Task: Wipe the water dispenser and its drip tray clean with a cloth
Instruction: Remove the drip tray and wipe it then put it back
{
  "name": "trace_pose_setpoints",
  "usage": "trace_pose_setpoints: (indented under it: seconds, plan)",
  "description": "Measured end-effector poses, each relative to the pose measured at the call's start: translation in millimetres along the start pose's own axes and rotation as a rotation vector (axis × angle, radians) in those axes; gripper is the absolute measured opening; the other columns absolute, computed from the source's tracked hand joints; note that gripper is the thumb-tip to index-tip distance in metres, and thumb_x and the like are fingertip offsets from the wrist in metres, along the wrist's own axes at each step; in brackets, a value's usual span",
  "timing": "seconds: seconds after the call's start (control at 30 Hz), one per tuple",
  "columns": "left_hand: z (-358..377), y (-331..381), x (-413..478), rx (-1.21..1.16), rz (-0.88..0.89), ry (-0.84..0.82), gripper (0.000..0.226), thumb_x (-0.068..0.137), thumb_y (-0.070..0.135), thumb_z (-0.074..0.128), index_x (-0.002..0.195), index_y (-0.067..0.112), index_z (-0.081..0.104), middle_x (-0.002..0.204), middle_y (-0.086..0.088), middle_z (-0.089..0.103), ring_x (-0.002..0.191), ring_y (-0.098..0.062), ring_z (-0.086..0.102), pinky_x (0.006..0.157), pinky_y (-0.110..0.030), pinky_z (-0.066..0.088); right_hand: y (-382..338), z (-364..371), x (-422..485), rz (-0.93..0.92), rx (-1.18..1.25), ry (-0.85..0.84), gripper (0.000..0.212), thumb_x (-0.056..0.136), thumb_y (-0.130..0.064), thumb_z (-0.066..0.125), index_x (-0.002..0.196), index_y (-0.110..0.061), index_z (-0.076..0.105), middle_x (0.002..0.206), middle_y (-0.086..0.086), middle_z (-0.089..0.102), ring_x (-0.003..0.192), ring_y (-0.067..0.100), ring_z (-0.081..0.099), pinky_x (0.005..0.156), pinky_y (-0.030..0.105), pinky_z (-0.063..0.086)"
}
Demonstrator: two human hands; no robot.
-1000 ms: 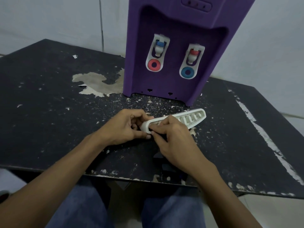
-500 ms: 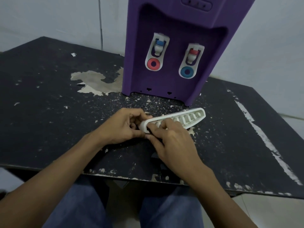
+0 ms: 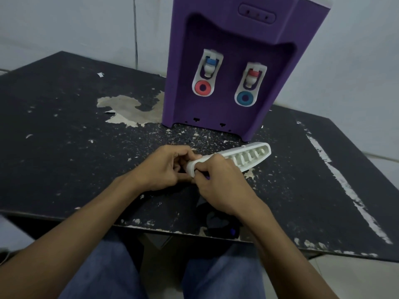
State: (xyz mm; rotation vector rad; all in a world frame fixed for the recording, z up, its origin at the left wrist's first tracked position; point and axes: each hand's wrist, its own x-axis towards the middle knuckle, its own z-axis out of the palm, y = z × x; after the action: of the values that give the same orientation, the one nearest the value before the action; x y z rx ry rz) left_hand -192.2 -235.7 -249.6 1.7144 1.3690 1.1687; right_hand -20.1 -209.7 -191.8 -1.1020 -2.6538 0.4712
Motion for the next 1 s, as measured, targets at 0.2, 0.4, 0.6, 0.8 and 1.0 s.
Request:
trace_pose_setpoints:
  seconds: [0.2,0.4,0.6,0.8,1.0]
  plan:
    - [1,1,0,0.030,0.010,0.005,0.030,0.075,0.006,0.087,0.098,0.007,0.069,0.086,0.033,0.068,0.061,0.000,0.047,0.057,-0.017,0.040,18,6,-9,-0.133,-0.082,0.101,0.019,0.091,-0.019,0.052,0.072,-0.016,0.056,0.067,-0.002,0.049,0.064,0.020,0.049,0.058,0.043,0.043]
    - [-1,-1,1,0.003,-0.018,0.017,0.032,0.072,0.004,0.088,0.098,0.013,0.070,0.099,0.028,0.072,0.067,0.003,0.056,0.059,-0.017,0.044,36,7,-19,-0.103,-0.119,0.247,0.015,0.095,-0.020,0.058,0.092,-0.015,0.071,0.074,-0.007,0.045,0.068,0.017,0.049,0.060,0.038,0.046]
    - [0,0,1,-0.006,-0.022,0.019,0.033,0.073,0.004,0.087,0.097,0.017,0.070,0.099,0.024,0.072,0.067,0.002,0.056,0.059,-0.017,0.044,37,14,-16,-0.103,-0.004,0.335,0.012,0.094,-0.020,0.063,0.099,-0.019,0.074,0.078,-0.003,0.055,0.067,0.014,0.052,0.061,0.035,0.048]
    - [-1,1,1,0.005,-0.040,0.003,0.032,0.075,0.006,0.086,0.097,0.020,0.068,0.108,0.019,0.072,0.074,-0.003,0.060,0.059,-0.021,0.046,36,16,-13,-0.085,0.076,0.344,0.018,0.091,-0.024,0.070,0.108,-0.025,0.076,0.085,-0.005,0.065,0.073,0.011,0.059,0.068,0.032,0.052]
    - [-4,-6,2,0.016,-0.061,0.004,0.045,0.079,0.010,0.084,0.113,0.035,0.067,0.104,0.004,0.072,0.087,-0.020,0.066,0.064,-0.028,0.049,56,3,-25,0.124,0.233,0.470,0.013,0.092,-0.022,0.069,0.102,-0.024,0.078,0.091,-0.014,0.074,0.083,-0.006,0.064,0.075,0.007,0.046]
